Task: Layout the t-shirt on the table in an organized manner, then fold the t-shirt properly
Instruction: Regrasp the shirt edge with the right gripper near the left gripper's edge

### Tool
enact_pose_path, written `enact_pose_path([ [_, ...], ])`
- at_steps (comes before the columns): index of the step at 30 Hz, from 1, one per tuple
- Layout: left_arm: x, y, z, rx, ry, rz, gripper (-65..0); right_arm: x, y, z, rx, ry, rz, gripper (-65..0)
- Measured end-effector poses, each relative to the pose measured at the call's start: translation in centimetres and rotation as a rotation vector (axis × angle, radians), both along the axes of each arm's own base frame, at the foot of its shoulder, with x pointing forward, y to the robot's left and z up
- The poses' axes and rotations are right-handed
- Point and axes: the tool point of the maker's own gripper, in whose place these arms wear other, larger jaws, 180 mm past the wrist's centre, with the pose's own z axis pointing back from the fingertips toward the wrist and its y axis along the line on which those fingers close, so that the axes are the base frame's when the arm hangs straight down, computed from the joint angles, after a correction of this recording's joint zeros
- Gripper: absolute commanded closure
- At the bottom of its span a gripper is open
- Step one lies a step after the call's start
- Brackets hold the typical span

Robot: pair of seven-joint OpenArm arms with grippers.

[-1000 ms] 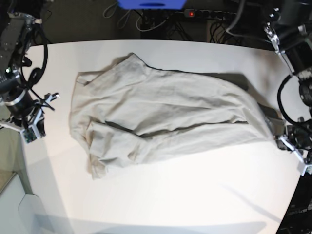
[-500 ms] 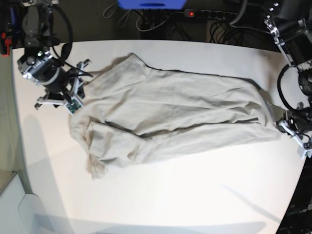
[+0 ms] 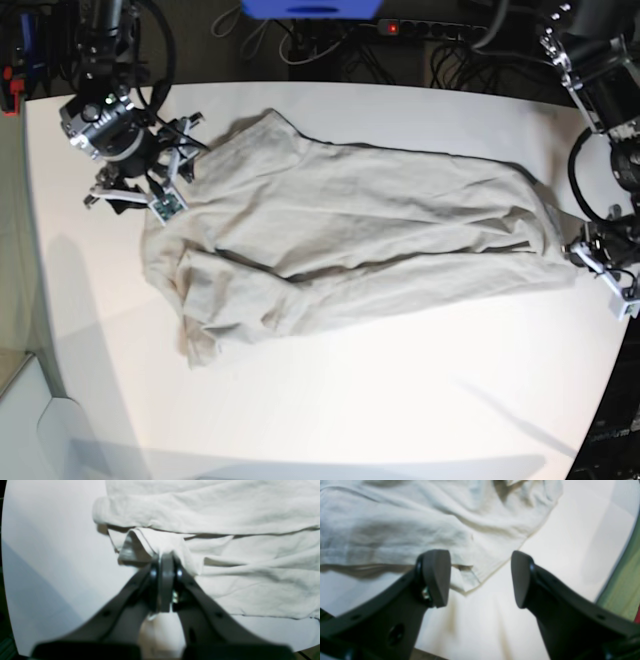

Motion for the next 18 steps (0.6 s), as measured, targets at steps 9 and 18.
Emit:
enact_pose_path([
  [9,0.0,-0.4,-0.2,-0.011,0.0,-0.003,-0.4,-1.6,-0.6,-4.6,0.015,0.144,-0.024,-38.9],
  [18,0.0,-0.4,-0.2,-0.012,0.0,-0.004,-0.4,0.1,0.2,-6.2,0.107,0.149,-0.031,-32.9],
])
